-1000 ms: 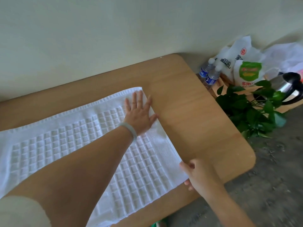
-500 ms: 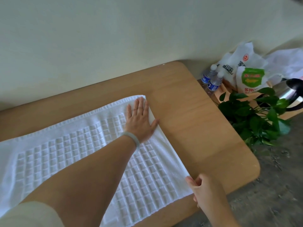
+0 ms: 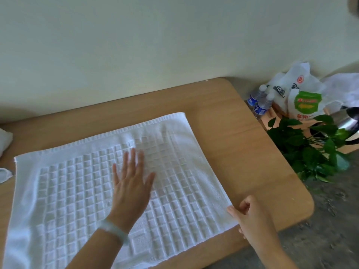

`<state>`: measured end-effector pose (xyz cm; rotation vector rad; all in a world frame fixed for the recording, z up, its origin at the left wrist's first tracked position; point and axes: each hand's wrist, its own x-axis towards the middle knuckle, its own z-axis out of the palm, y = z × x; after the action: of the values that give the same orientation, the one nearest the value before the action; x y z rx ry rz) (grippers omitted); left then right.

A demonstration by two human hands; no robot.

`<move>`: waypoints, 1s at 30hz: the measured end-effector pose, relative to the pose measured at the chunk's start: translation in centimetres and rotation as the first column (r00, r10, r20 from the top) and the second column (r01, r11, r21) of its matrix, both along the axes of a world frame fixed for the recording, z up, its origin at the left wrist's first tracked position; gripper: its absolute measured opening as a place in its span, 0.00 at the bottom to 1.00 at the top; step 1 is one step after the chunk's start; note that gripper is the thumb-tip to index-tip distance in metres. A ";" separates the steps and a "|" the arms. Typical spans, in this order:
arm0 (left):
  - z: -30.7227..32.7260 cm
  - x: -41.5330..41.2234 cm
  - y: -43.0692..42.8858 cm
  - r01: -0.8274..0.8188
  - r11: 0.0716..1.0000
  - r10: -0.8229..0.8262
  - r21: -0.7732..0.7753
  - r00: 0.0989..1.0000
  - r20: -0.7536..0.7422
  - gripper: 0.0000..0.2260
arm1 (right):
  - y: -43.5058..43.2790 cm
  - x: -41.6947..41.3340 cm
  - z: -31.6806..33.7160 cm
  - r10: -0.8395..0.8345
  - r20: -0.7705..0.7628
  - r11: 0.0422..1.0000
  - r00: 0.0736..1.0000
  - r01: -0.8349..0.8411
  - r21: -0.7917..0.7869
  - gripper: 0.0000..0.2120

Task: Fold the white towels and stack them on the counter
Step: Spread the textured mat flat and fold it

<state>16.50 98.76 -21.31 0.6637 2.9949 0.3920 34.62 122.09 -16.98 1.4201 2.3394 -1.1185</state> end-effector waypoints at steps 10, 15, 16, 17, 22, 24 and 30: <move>-1.9 2.8 -9.2 -0.187 0.975 0.197 -0.116 0.977 0.077 0.28 | -6.2 -9.2 -4.9 0.783 0.045 0.476 0.620 -0.644 0.600 0.28; -1.4 1.9 -16.2 -0.522 0.850 0.526 -0.070 0.848 0.061 0.35 | -5.4 -9.4 -5.3 0.608 0.088 0.567 0.789 -0.509 0.648 0.36; -1.1 1.4 -16.6 -0.529 0.847 0.532 -0.053 0.845 0.059 0.36 | -6.3 -10.8 -4.8 0.618 0.056 0.578 0.785 -0.501 0.645 0.36; -0.7 0.8 -16.3 -0.499 0.865 0.501 -0.051 0.864 0.044 0.36 | -7.6 -12.4 -4.3 0.668 0.008 0.559 0.744 -0.510 0.654 0.35; -0.2 -4.4 -11.8 -0.220 0.971 0.221 -0.092 0.975 0.004 0.27 | -14.5 -22.5 -3.2 0.937 -0.086 0.315 0.339 -0.707 0.634 0.28; -1.0 -6.3 -12.9 -0.198 0.973 0.201 -0.120 0.979 0.015 0.28 | -13.3 -24.9 -4.3 0.950 0.018 0.236 0.312 -0.756 0.611 0.31; -1.3 -8.2 -19.8 -0.418 0.899 0.422 -0.133 0.907 0.003 0.31 | -2.6 -26.6 -5.4 0.766 0.127 0.462 0.630 -0.677 0.573 0.38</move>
<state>8.29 78.96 -22.57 -0.0101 3.0823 0.2151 8.05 119.45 -22.34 0.2258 3.0499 -0.2495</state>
